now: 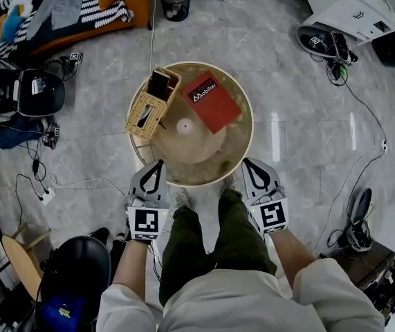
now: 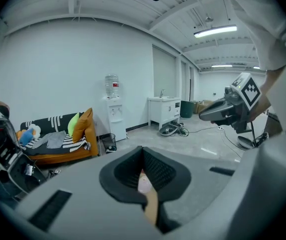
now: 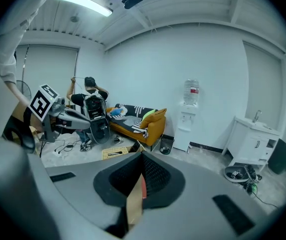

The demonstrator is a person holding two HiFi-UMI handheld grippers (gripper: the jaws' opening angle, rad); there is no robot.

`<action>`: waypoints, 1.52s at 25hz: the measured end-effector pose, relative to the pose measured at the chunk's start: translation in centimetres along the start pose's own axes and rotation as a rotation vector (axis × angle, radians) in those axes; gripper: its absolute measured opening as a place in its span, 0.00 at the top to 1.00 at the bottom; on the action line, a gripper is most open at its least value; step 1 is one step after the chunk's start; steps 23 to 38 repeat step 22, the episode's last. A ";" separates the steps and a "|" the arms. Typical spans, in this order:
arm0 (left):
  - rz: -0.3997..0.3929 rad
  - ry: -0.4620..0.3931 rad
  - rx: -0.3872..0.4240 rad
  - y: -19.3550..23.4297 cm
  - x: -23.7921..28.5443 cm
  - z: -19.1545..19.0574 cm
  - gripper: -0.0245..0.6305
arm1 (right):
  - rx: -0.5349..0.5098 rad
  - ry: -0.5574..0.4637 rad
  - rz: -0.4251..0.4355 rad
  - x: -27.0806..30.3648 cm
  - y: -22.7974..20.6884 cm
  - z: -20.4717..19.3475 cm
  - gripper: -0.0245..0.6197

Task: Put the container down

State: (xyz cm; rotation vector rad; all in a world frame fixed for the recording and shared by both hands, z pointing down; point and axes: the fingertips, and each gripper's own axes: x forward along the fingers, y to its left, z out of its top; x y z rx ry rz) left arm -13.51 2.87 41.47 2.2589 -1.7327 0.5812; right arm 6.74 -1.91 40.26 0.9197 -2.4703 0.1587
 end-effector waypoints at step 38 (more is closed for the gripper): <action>0.007 -0.006 -0.005 -0.6 -1.4 0.5 0.95 | -0.034 -0.038 -0.017 -2.0 0.0 0.1 0.93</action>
